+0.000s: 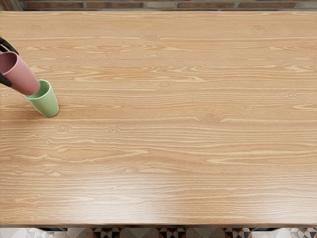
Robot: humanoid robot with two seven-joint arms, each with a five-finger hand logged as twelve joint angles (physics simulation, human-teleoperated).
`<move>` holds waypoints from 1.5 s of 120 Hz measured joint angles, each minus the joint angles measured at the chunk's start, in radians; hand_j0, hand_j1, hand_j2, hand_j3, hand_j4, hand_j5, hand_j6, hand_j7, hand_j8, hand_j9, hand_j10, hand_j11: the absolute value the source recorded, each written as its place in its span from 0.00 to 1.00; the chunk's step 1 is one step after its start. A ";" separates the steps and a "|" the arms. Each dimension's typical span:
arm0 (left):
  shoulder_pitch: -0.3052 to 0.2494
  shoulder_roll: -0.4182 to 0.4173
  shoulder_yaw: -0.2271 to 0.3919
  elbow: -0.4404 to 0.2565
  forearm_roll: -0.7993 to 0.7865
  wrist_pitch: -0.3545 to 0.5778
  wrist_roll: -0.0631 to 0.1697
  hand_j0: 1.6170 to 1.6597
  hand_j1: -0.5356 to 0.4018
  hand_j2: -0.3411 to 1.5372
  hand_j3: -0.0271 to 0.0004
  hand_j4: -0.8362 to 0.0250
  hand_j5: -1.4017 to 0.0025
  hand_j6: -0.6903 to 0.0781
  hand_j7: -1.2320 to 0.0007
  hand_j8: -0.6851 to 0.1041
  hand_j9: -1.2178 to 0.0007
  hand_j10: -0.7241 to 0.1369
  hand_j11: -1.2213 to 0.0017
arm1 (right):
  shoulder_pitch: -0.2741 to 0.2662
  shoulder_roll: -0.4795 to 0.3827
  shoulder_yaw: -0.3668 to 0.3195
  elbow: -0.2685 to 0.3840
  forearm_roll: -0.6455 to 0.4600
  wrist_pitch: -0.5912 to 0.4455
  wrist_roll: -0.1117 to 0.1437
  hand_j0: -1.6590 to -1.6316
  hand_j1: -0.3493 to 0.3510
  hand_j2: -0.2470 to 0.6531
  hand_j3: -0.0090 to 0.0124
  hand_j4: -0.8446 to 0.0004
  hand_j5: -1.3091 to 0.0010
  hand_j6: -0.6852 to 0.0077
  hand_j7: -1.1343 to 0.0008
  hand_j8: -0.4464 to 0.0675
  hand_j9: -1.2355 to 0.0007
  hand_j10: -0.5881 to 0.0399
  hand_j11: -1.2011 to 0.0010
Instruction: Pick up cup and place in cup with left hand
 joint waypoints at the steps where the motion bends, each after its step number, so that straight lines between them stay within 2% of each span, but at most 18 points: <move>1: 0.001 -0.001 0.000 0.000 0.001 0.000 0.000 0.81 0.54 0.20 0.99 0.47 0.48 0.50 0.39 0.43 0.40 0.19 0.39 | 0.000 0.000 0.000 0.000 0.000 0.000 0.000 0.04 0.03 0.27 0.42 0.98 0.98 0.97 0.98 0.84 0.98 0.91 0.98; 41: 0.019 -0.006 -0.007 0.011 0.011 0.017 0.000 0.81 0.54 0.19 0.99 0.47 0.48 0.49 0.39 0.43 0.40 0.19 0.39 | 0.000 0.000 0.000 0.000 0.000 0.000 0.000 0.04 0.03 0.27 0.42 0.98 0.98 0.97 0.98 0.84 0.98 0.91 0.98; 53: 0.018 -0.035 -0.009 0.026 0.010 0.020 0.000 0.81 0.53 0.20 0.99 0.48 0.47 0.50 0.39 0.43 0.40 0.20 0.39 | 0.000 0.000 0.000 0.000 0.000 0.000 0.000 0.04 0.03 0.27 0.42 0.98 0.98 0.97 0.98 0.84 0.98 0.91 0.98; 74: 0.019 -0.039 -0.014 0.043 0.010 0.023 -0.001 0.81 0.53 0.20 0.99 0.48 0.47 0.51 0.39 0.44 0.39 0.20 0.39 | 0.000 0.000 0.000 0.000 0.000 0.000 0.000 0.04 0.03 0.27 0.42 0.98 0.98 0.97 0.98 0.84 0.98 0.91 0.98; 97: 0.040 -0.059 -0.017 0.046 0.010 0.023 -0.001 0.82 0.53 0.20 0.99 0.48 0.47 0.51 0.39 0.44 0.39 0.21 0.39 | 0.000 0.000 0.000 0.000 0.000 0.000 0.000 0.04 0.03 0.27 0.42 0.98 0.98 0.97 0.98 0.84 0.98 0.91 0.98; 112: 0.040 -0.059 -0.017 0.045 0.009 0.023 -0.001 0.83 0.52 0.20 0.99 0.46 0.49 0.50 0.41 0.43 0.42 0.23 0.41 | 0.000 0.000 0.000 0.000 0.000 0.000 0.000 0.04 0.03 0.27 0.42 0.98 0.98 0.97 0.98 0.84 0.98 0.91 0.98; 122: 0.040 -0.059 -0.018 0.044 0.007 0.023 -0.011 0.87 0.52 0.21 0.99 0.46 0.55 0.48 0.48 0.41 0.48 0.29 0.47 | 0.000 0.000 0.000 0.000 0.000 0.000 0.000 0.04 0.03 0.27 0.42 0.98 0.98 0.97 0.98 0.84 0.98 0.91 0.98; 139: 0.042 -0.060 -0.019 0.043 0.005 0.023 -0.025 0.91 0.67 0.20 0.99 0.65 0.72 0.62 0.68 0.57 0.68 0.50 0.68 | 0.000 0.000 0.000 0.000 0.000 0.000 0.000 0.04 0.03 0.27 0.42 0.98 0.98 0.97 0.98 0.84 0.98 0.91 0.98; 150: 0.042 -0.061 -0.019 0.042 0.005 0.023 -0.028 0.93 0.75 0.20 0.99 0.74 0.81 0.69 0.78 0.65 0.78 0.60 0.78 | 0.000 0.000 0.000 0.000 0.000 0.000 0.000 0.04 0.03 0.27 0.42 0.98 0.98 0.97 0.98 0.84 0.98 0.91 0.98; 180: 0.043 -0.060 -0.020 0.042 0.002 0.023 -0.030 0.95 0.84 0.19 0.99 0.86 0.91 0.78 0.90 0.75 0.90 0.72 0.90 | 0.000 0.000 0.000 0.000 0.000 0.000 0.000 0.04 0.03 0.27 0.42 0.98 0.98 0.97 0.98 0.84 0.98 0.91 0.98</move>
